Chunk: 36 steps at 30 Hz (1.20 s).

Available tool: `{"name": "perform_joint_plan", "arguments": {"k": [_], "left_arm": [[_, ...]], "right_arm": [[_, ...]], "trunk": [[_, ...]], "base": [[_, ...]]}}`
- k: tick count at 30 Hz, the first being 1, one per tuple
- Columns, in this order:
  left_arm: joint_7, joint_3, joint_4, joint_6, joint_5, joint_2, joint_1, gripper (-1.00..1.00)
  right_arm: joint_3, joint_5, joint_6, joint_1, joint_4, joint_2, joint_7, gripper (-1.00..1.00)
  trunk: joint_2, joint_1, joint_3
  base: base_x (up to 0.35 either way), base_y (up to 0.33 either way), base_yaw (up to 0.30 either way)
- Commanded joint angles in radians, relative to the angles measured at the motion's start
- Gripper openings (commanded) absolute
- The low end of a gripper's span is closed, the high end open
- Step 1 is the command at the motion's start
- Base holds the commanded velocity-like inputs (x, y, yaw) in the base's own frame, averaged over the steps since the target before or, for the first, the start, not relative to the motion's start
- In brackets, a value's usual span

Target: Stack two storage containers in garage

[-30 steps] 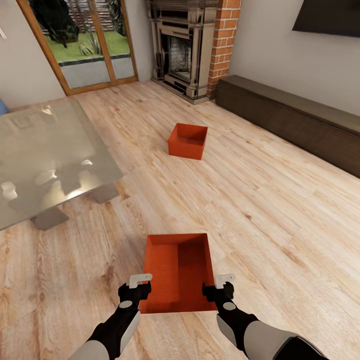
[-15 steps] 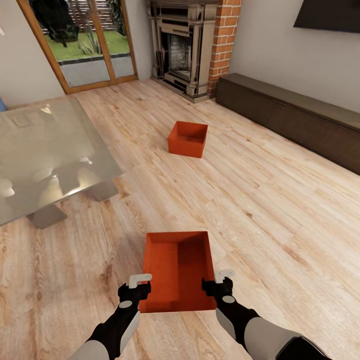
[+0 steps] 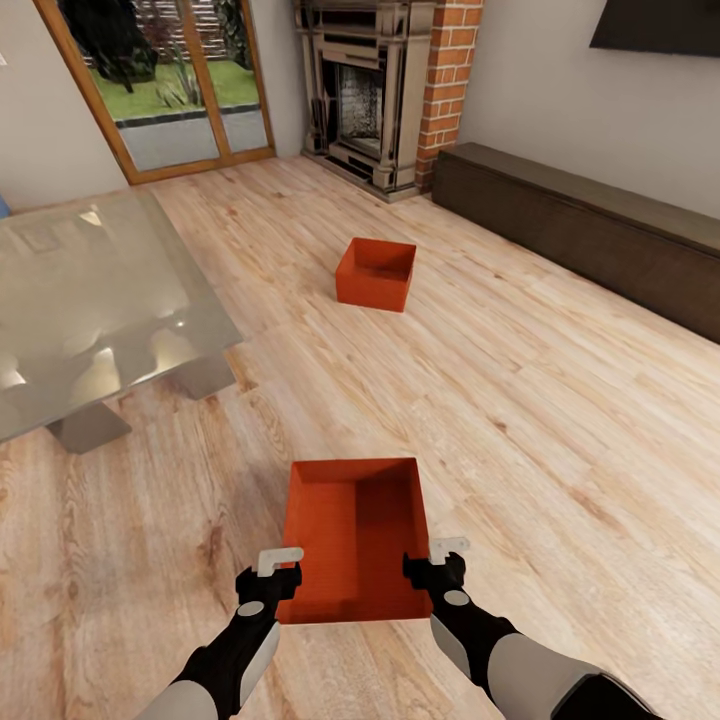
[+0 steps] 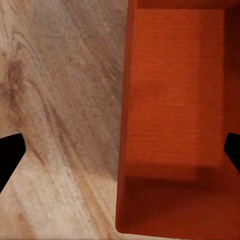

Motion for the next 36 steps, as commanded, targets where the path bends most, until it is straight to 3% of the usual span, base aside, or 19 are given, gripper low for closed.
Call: {"name": "perform_joint_plan", "arguments": {"k": [1, 36], "left_arm": [[0.008, -0.008, 0.001, -0.003, 0.005, 0.001, 0.0, 1.0], [0.008, -0.006, -0.011, -0.003, 0.004, 0.001, 0.0, 1.0]], "right_arm": [[0.009, -0.009, -0.004, -0.001, 0.001, 0.0, -0.004, 1.0], [0.008, -0.01, -0.001, -0.001, 0.001, 0.0, -0.004, 1.0]], "trunk": [[-0.007, 0.004, -0.004], [-0.252, 0.138, -0.113]], "base": [[0.0, 0.0, 0.0], [0.0, 0.0, 0.0]]}}
